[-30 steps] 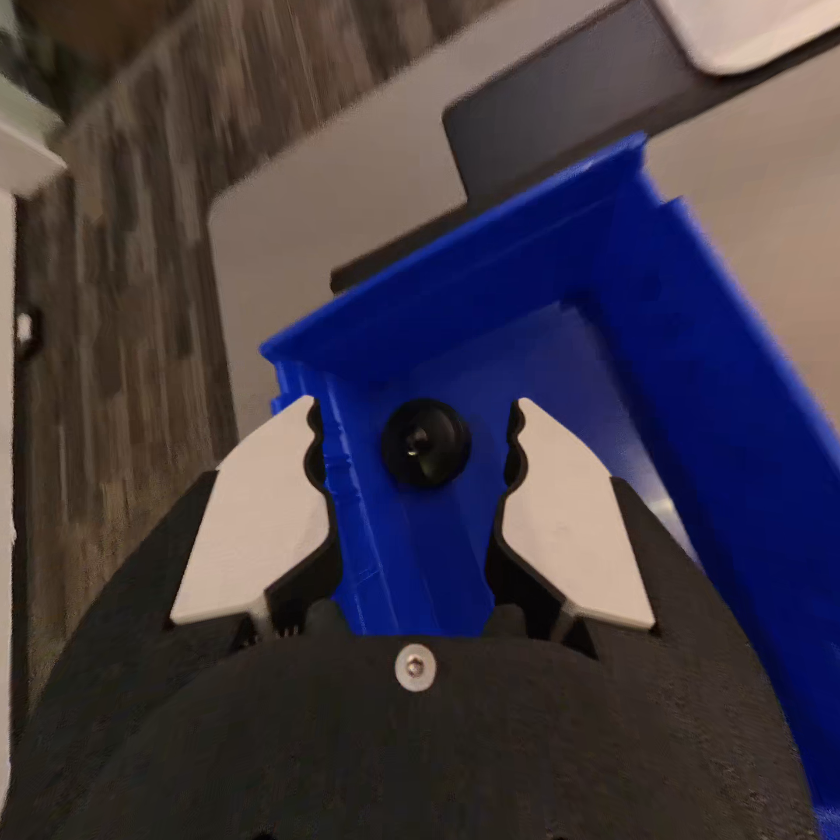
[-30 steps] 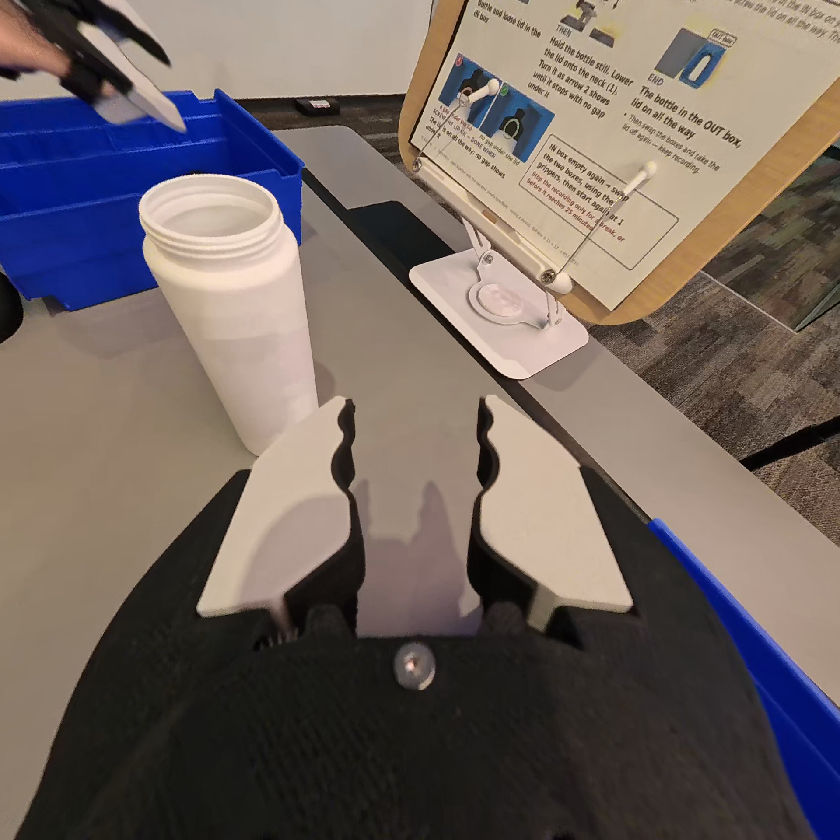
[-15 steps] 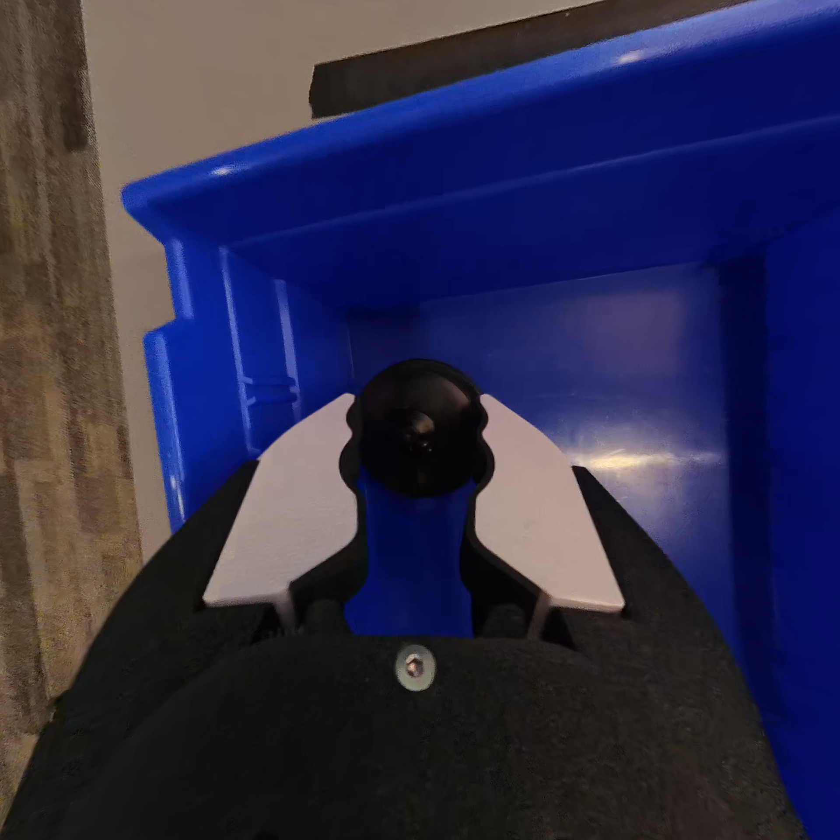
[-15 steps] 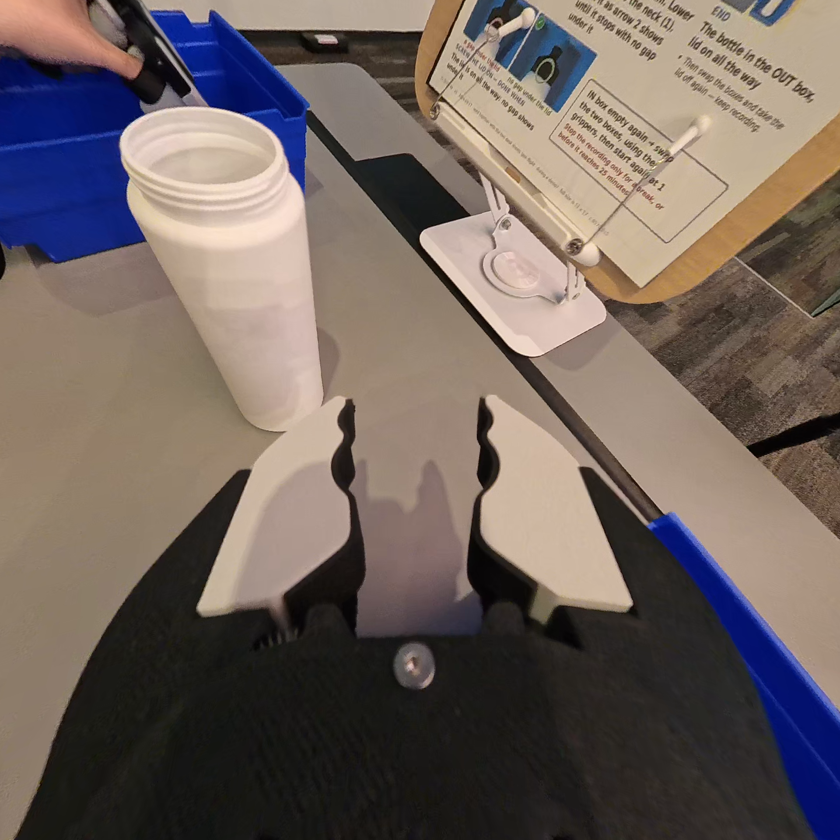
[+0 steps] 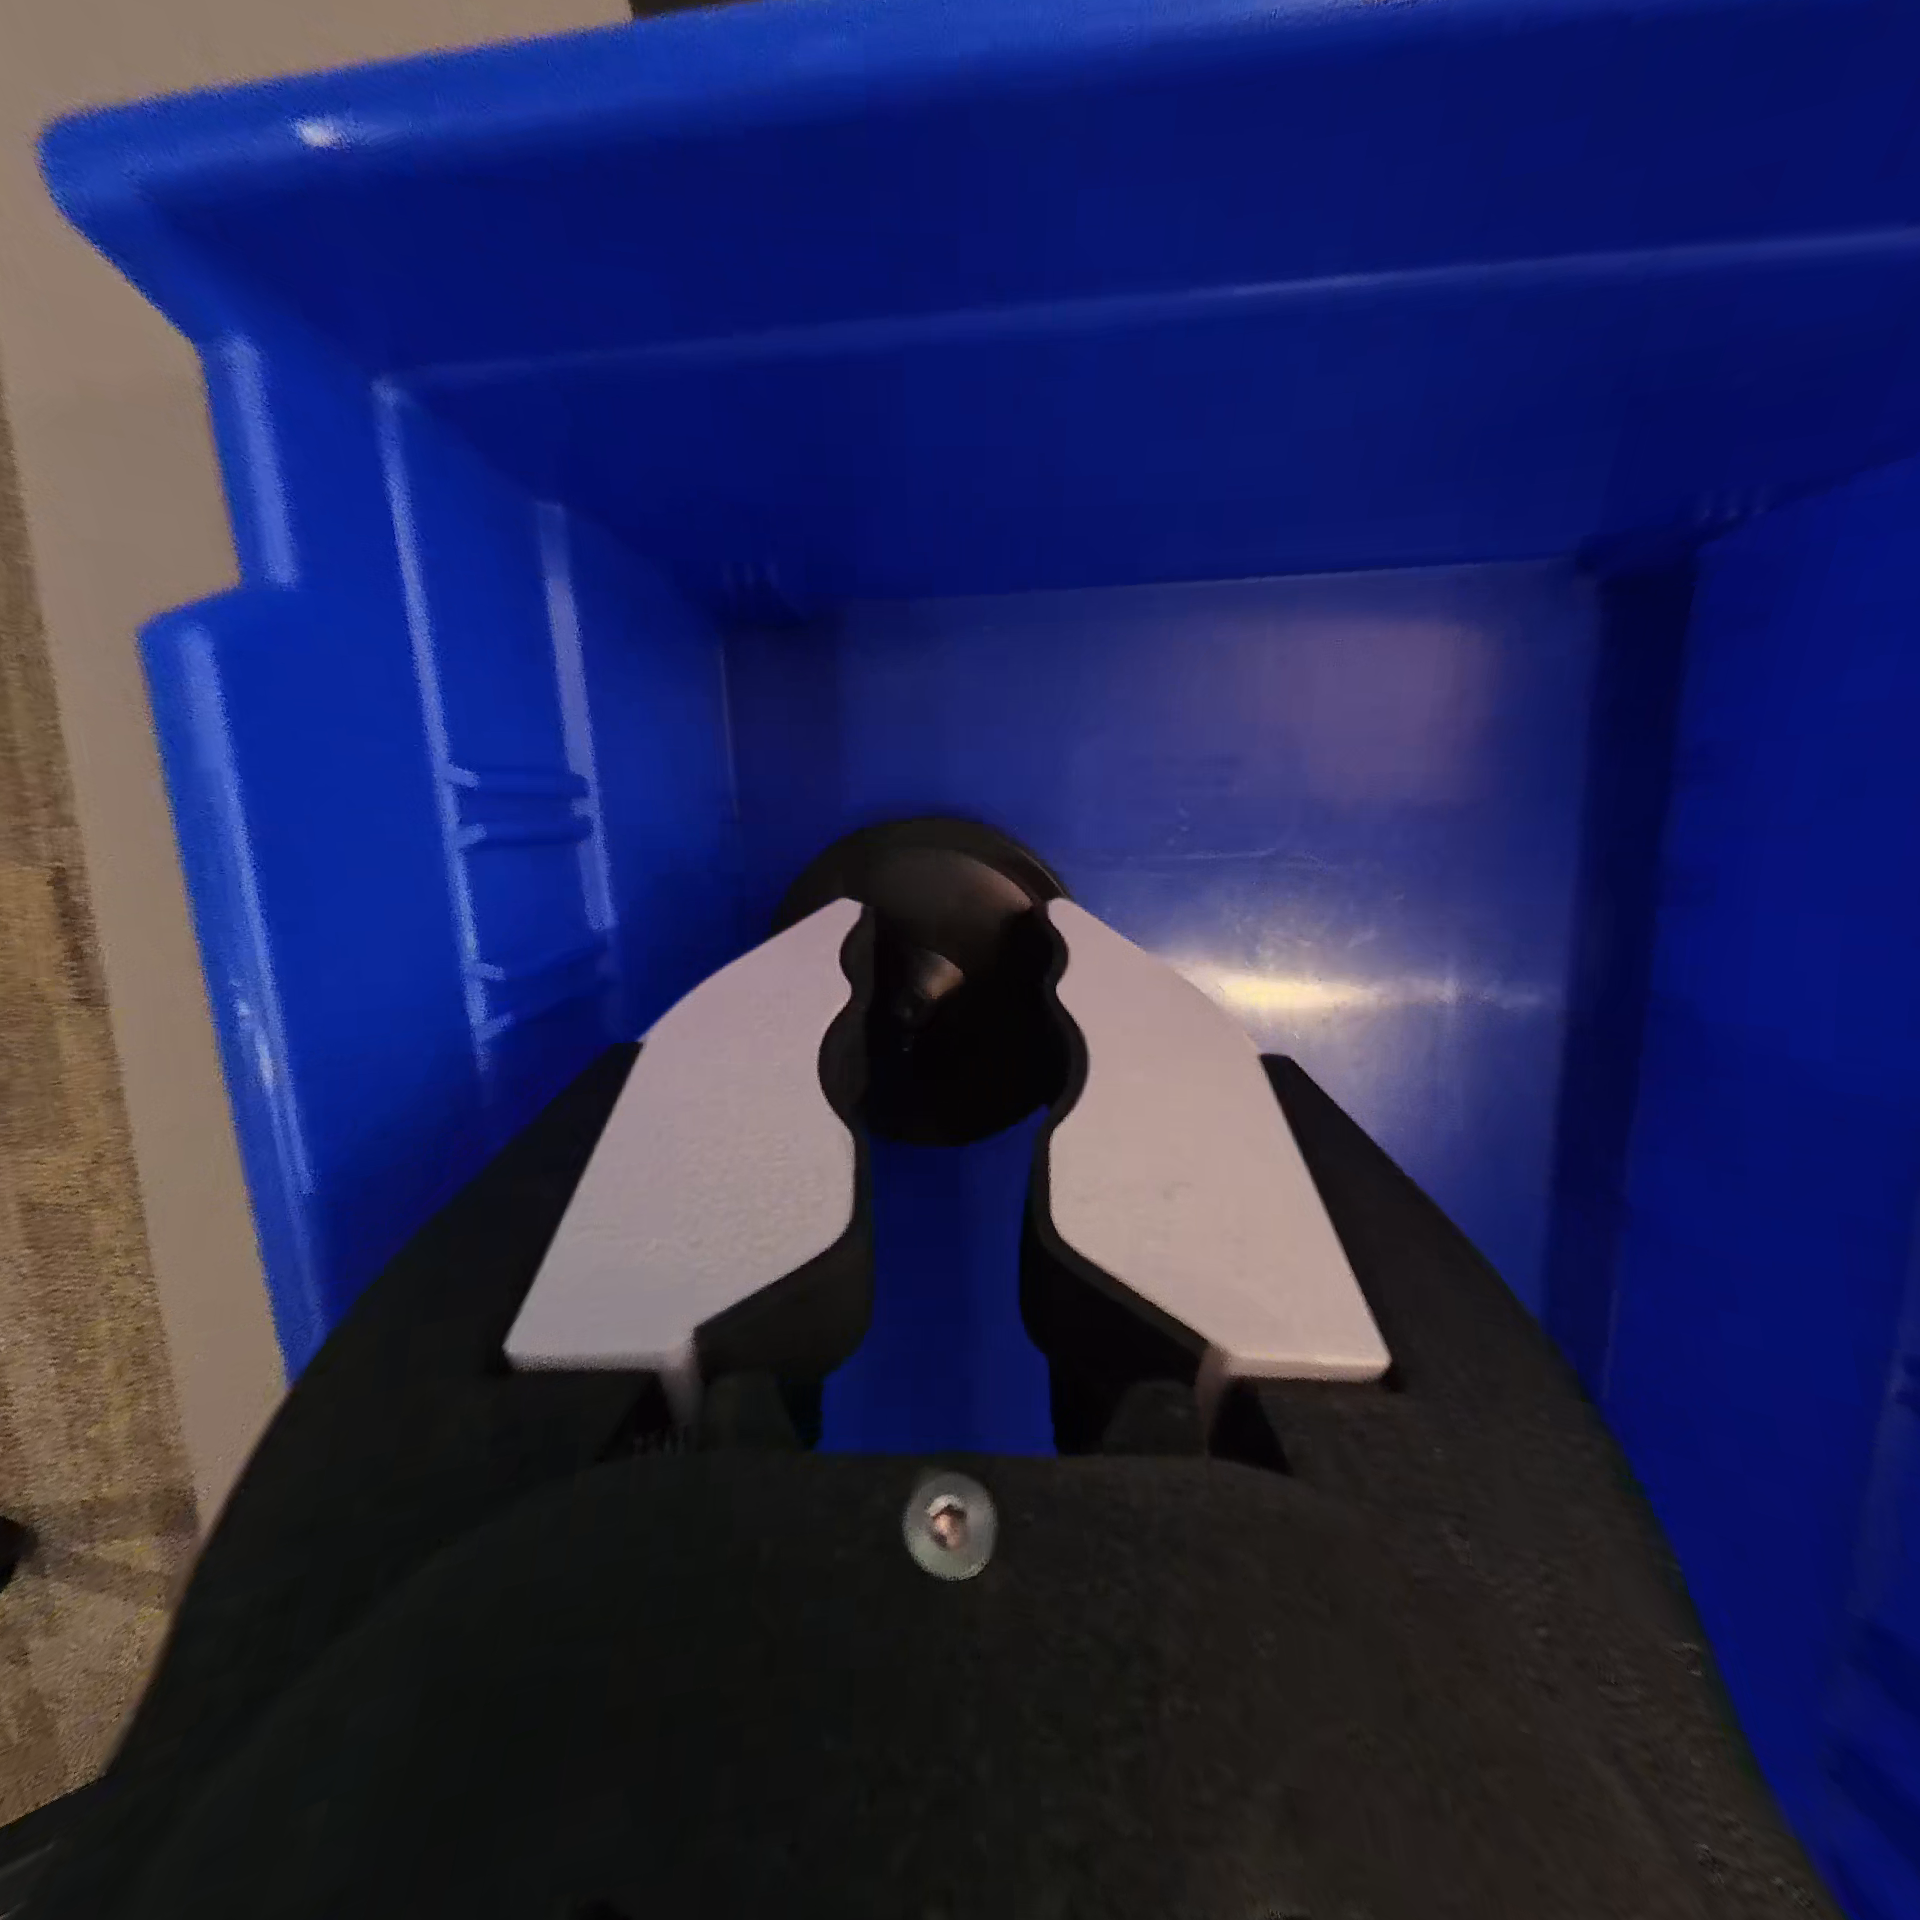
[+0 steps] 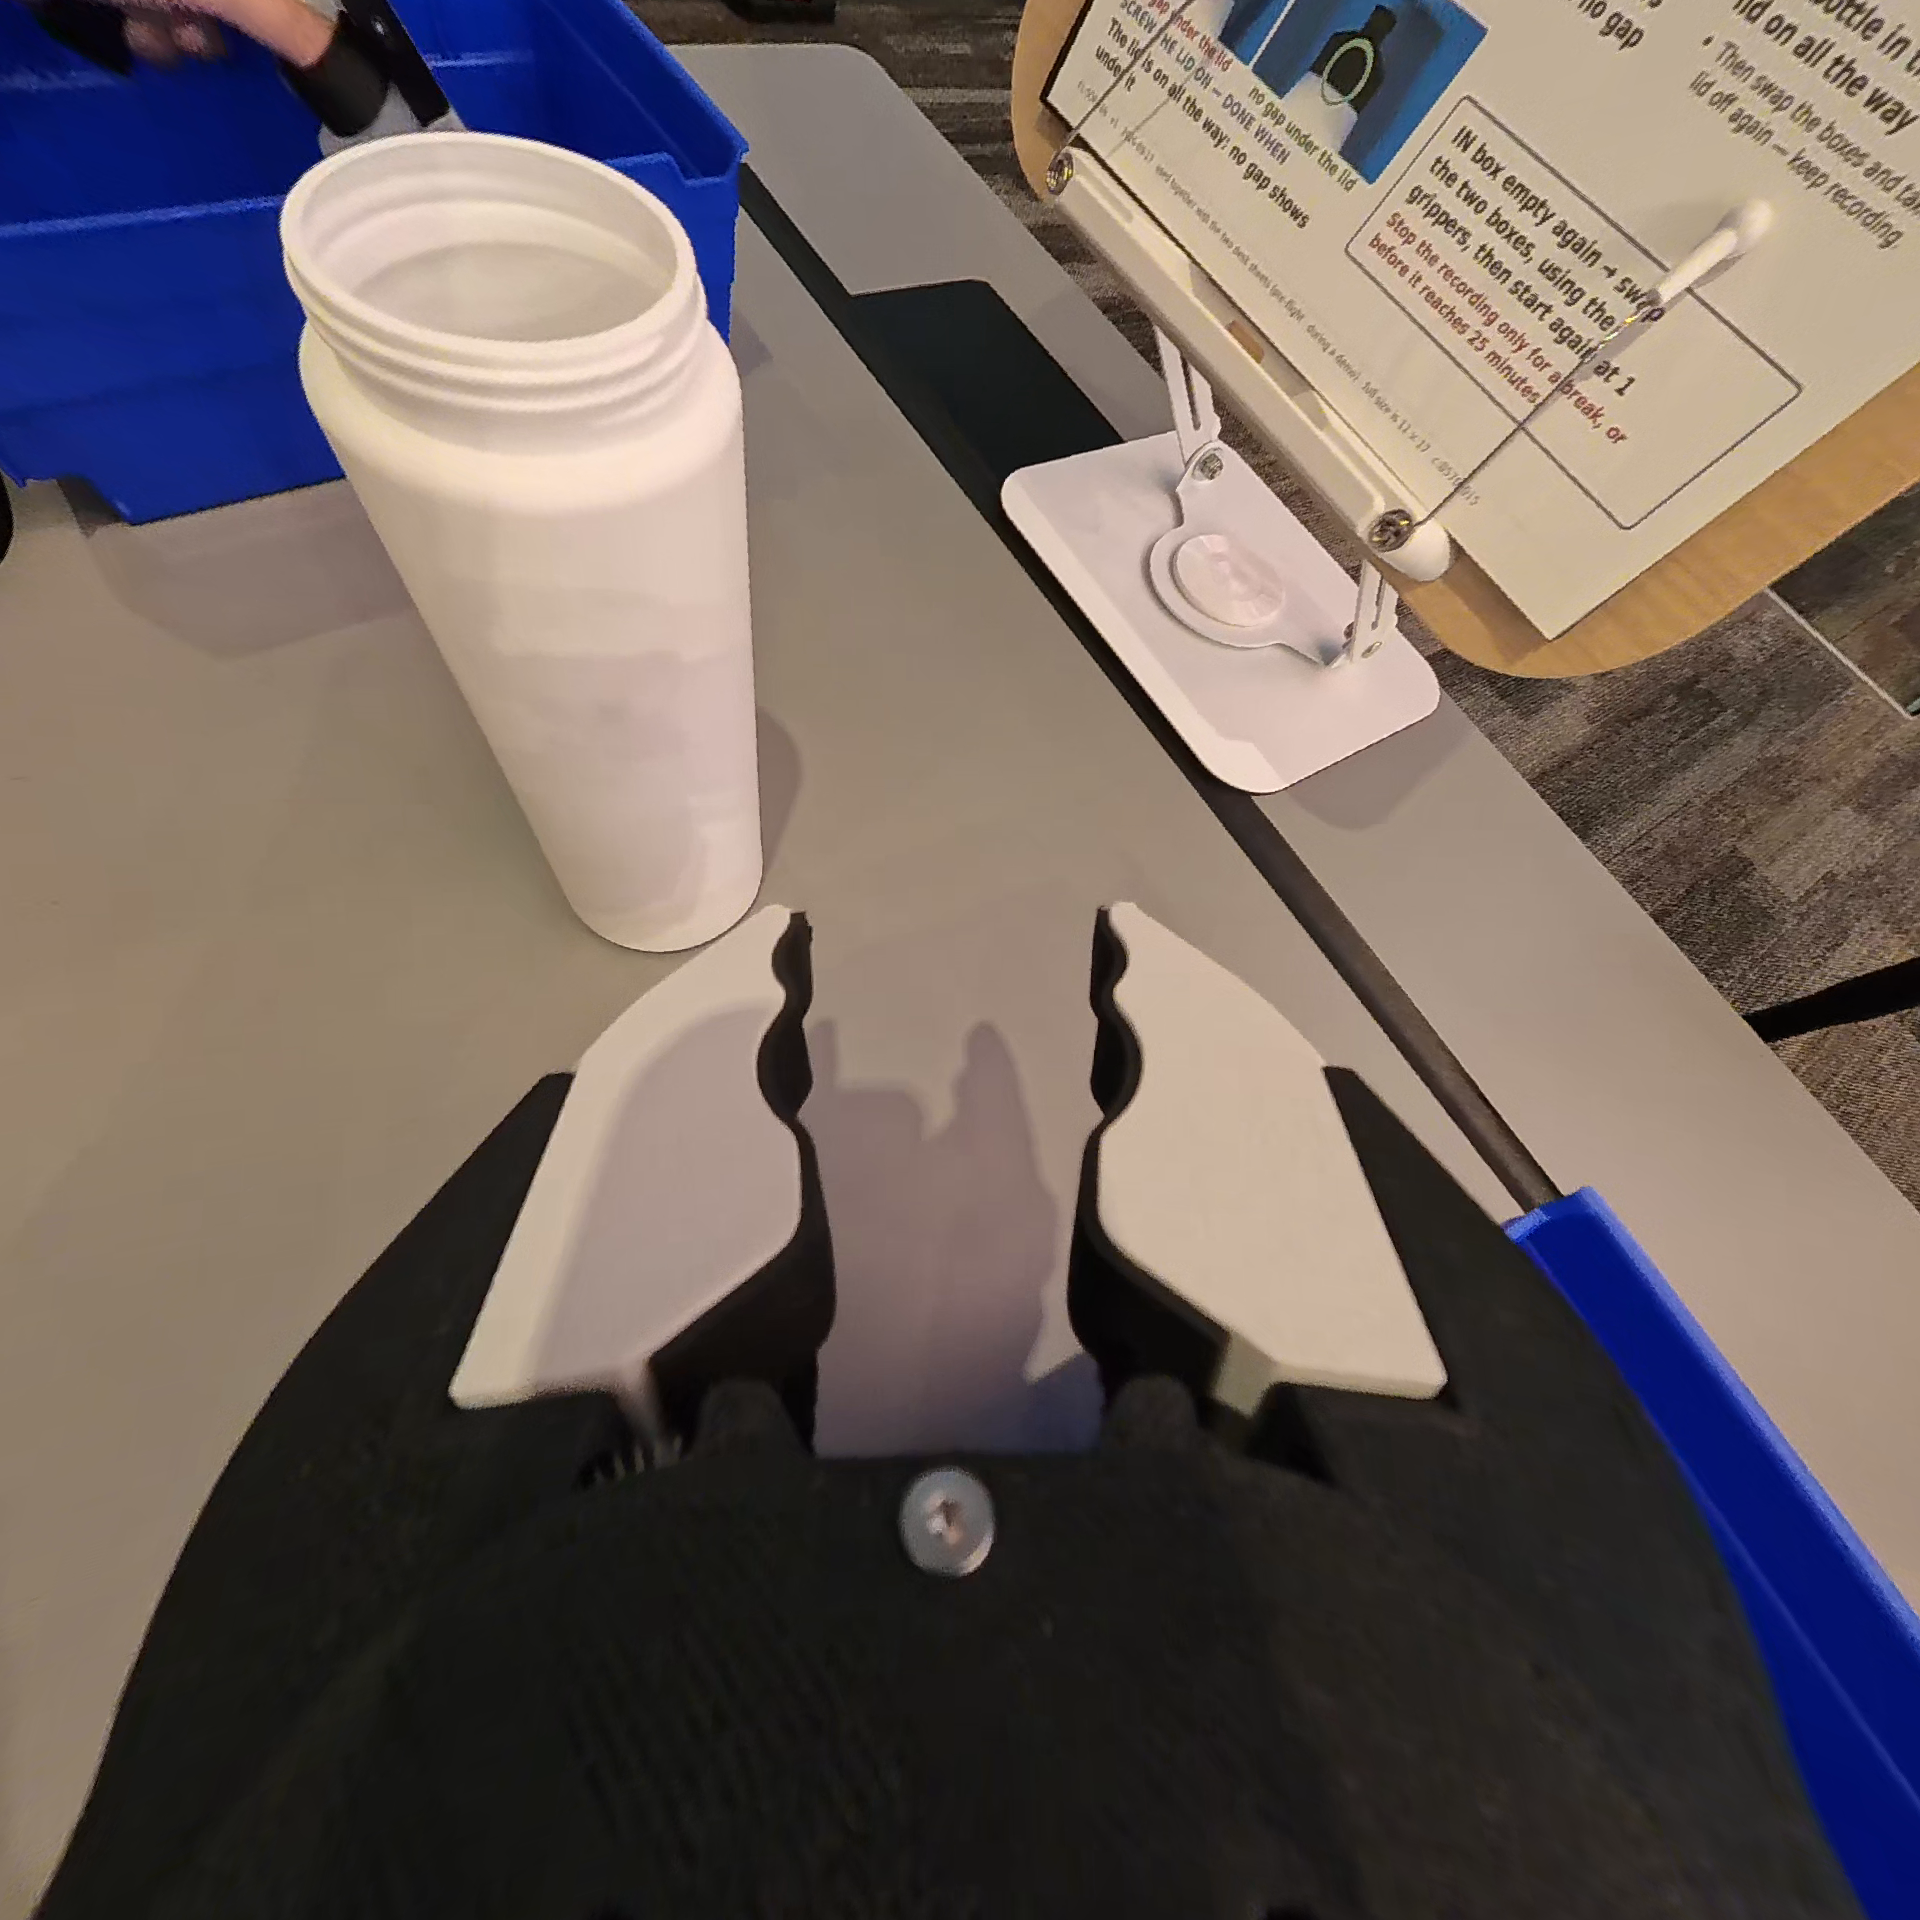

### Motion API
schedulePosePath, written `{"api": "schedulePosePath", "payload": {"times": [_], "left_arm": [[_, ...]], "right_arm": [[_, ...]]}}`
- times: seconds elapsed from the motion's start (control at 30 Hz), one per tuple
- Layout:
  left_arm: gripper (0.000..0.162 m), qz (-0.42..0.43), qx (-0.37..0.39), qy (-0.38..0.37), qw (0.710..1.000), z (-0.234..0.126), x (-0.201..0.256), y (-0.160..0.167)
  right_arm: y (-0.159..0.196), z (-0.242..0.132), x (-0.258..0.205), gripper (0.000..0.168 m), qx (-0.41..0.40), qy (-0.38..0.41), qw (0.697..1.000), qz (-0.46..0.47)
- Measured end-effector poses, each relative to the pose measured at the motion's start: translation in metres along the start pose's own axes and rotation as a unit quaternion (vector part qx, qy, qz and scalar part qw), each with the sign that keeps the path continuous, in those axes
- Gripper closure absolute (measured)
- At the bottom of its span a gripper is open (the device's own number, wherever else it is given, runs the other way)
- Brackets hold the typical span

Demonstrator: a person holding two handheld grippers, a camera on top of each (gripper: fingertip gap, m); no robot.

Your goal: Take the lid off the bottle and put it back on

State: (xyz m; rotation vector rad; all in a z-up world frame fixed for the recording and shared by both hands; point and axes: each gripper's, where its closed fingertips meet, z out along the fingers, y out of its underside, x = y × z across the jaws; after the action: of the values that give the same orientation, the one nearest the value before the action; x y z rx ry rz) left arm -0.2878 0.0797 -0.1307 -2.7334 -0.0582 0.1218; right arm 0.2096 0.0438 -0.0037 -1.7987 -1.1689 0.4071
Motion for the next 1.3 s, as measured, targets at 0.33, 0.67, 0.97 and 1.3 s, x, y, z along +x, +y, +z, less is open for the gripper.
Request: {"api": "schedulePosePath", "payload": {"times": [0.33, 0.67, 0.97, 1.3], "left_arm": [[0.124, 0.088, -0.026, 0.086, 0.992, -0.006, 0.054, 0.004], [0.07, 0.083, -0.105, -0.003, 0.991, 0.001, 0.019, 0.028], [0.09, 0.06, -0.108, 0.02, 0.992, 0.009, 0.02, 0.027], [0.09, 0.08, -0.06, 0.018, 0.995, -0.02, 0.021, 0.012]], "right_arm": [[0.008, 0.007, -0.004, 0.115, -0.026, -0.002, 1.0, -0.012], [0.015, 0.012, -0.006, 0.115, -0.046, -0.004, 0.999, -0.019], [0.019, 0.015, -0.008, 0.115, -0.058, -0.008, 0.998, -0.024], [0.02, 0.015, -0.007, 0.115, -0.061, -0.007, 0.998, -0.024]]}}
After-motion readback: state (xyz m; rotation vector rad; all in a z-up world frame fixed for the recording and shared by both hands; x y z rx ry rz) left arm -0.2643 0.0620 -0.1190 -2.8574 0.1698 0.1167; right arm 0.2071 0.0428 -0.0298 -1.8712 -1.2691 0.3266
